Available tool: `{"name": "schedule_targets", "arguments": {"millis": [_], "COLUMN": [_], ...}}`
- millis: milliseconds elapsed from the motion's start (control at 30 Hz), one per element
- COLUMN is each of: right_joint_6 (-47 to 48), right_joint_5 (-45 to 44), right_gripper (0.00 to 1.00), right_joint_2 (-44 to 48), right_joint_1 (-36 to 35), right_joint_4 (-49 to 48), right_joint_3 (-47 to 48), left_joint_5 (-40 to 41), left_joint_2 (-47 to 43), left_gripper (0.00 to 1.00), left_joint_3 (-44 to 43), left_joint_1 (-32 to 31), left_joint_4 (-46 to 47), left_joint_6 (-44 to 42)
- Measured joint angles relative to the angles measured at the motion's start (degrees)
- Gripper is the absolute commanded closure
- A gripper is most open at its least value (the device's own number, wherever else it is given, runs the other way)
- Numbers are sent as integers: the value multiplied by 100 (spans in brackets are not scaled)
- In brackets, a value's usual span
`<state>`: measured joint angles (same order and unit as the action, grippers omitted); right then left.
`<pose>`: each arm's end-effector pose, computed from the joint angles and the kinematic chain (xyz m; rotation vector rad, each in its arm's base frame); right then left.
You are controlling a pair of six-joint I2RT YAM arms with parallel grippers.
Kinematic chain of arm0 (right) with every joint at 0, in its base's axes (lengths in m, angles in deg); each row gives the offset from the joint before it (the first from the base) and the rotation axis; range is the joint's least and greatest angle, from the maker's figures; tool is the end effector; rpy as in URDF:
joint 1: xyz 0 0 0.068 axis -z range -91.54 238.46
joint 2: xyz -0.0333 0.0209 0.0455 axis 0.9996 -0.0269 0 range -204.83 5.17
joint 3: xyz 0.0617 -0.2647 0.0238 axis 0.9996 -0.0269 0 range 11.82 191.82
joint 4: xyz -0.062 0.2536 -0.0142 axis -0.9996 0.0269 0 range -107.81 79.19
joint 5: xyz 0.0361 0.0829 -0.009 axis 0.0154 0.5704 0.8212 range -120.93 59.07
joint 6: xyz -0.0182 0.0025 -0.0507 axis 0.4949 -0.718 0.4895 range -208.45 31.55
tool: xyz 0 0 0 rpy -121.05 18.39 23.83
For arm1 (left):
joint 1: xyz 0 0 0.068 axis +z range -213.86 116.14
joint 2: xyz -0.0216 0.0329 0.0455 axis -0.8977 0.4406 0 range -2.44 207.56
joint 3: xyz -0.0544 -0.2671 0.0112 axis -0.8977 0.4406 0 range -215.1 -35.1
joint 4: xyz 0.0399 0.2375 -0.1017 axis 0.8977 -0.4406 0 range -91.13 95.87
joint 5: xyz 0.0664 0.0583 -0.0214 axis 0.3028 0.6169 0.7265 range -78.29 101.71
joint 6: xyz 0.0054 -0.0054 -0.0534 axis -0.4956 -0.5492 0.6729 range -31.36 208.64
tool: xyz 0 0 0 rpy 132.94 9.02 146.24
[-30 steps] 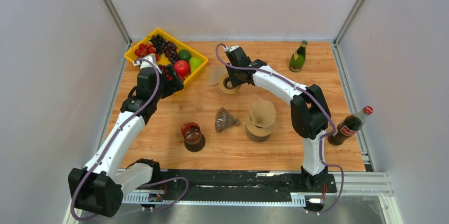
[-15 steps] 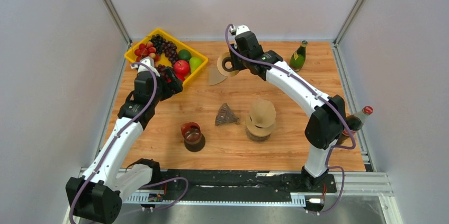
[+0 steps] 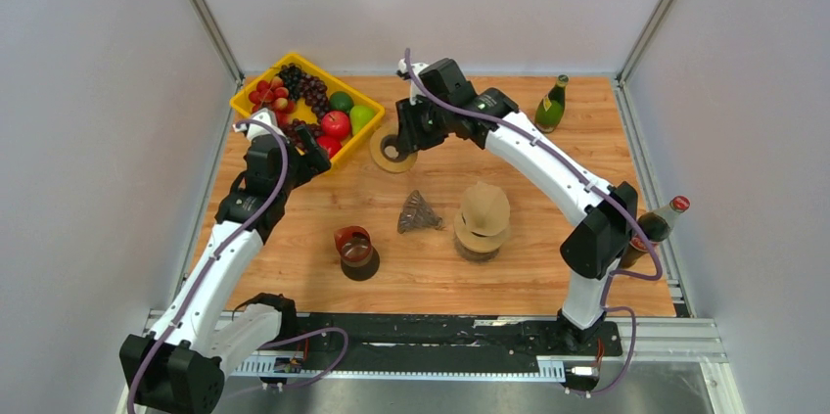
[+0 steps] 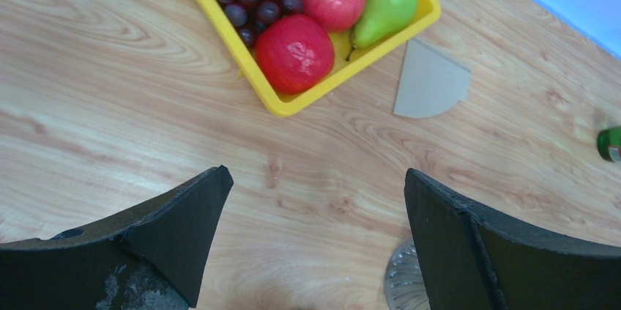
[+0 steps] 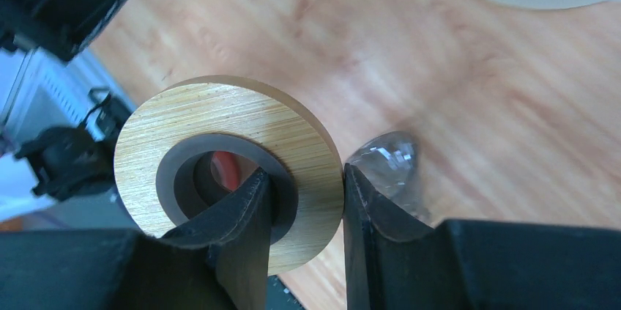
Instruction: Place the coffee filter in the dripper
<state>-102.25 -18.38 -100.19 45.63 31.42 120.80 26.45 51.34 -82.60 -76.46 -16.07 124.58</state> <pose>0.2931 0.2821 0.3657 -0.7246 2.3580 0.7156 0.2065 -0.0369 0.3080 -0.5702 1.9753 -0.2624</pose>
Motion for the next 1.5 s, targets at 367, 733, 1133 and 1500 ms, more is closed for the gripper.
{"name": "schedule_targets", "arguments": {"millis": [367,733,1133,1500], "right_joint_6": [7,103,142,136], "right_joint_5": [680,542,103,-72], "right_gripper": [93,90,79,60], "right_joint_2": [-739,-1091,-1231,-1266], "right_joint_1": [-824,-1453,-1738,-1770], "right_joint_4": [542,656,752,754], "right_joint_3": [177,321,321,321], "left_joint_5": [1078,1123,1080,990], "left_joint_2": [-232,-289,-286,-286], "left_gripper": [0,0,0,0], "left_joint_3": [9,74,74,94], "left_joint_1": [0,0,0,0], "left_joint_4": [-354,-358,-356,-350], "left_joint_6": [168,177,175,192]}}
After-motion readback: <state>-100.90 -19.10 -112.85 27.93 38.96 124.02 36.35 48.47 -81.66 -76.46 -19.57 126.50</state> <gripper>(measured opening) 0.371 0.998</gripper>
